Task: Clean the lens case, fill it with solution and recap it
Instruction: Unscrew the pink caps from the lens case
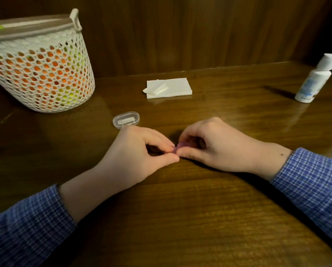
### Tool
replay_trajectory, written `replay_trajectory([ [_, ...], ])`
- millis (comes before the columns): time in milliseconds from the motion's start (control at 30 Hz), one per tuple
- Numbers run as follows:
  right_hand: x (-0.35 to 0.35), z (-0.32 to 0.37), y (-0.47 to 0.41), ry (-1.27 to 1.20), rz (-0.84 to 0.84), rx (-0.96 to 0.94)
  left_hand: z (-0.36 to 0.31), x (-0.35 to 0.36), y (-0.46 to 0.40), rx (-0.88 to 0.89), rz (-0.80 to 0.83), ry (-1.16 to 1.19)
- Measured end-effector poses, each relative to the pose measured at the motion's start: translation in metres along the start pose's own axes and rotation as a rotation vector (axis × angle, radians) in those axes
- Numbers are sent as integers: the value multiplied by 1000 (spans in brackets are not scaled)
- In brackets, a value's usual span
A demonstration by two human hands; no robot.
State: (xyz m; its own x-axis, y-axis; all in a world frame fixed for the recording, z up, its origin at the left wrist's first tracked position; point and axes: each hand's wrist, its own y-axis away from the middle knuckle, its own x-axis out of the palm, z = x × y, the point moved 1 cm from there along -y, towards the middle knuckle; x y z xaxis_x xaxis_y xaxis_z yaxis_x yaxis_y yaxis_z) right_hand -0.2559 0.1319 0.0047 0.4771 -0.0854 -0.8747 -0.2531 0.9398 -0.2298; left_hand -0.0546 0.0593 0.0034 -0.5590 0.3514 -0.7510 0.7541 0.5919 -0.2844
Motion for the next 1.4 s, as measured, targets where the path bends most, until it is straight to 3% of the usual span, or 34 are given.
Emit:
replay_trajectory([
  [400,-2,-13,-7,-167,66,-132,-2,-5,-6,94,123,-56],
  [700,-6,-17,-10,-216,128,-183,1,-5,-7,134,122,-41],
  [1067,-7,-16,-6,-158,137,-128,4,-3,-9,184,69,-69],
  [1400,-4,-11,2,-127,-15,12,2,-2,-4,158,50,-64],
])
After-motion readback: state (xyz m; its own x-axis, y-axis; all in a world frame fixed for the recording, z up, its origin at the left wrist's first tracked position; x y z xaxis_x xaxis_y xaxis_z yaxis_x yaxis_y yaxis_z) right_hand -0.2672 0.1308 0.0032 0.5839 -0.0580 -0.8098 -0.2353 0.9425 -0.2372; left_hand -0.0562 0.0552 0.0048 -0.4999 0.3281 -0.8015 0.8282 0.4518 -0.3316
